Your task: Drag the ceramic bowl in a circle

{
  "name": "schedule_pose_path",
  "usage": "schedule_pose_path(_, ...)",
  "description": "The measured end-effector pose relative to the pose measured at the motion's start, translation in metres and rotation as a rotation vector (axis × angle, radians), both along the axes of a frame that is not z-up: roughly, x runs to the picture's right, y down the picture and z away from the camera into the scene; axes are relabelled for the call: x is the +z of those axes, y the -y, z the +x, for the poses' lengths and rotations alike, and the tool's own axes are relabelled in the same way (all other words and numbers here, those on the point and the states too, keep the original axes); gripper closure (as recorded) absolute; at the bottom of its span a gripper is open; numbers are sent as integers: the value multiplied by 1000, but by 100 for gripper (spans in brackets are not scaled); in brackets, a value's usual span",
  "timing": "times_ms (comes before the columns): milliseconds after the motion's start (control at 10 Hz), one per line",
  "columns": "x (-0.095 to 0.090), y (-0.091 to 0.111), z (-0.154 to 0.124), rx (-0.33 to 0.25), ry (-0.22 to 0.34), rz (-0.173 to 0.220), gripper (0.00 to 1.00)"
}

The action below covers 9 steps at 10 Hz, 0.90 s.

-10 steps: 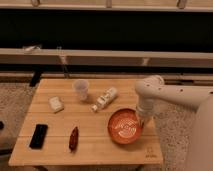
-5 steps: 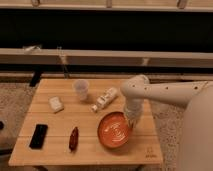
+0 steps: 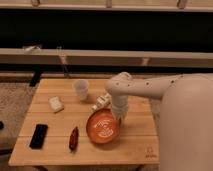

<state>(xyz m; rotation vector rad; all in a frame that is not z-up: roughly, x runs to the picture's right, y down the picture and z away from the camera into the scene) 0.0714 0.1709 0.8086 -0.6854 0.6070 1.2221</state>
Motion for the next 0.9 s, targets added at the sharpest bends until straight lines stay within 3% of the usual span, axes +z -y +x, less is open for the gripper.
schedule_pose_path(300, 24, 20, 15, -6, -13, 28, 100)
schedule_pose_path(600, 54, 37, 61, 31, -88, 36, 100)
schedule_pose_path(900, 66, 42, 115, 68, -185, 44, 100)
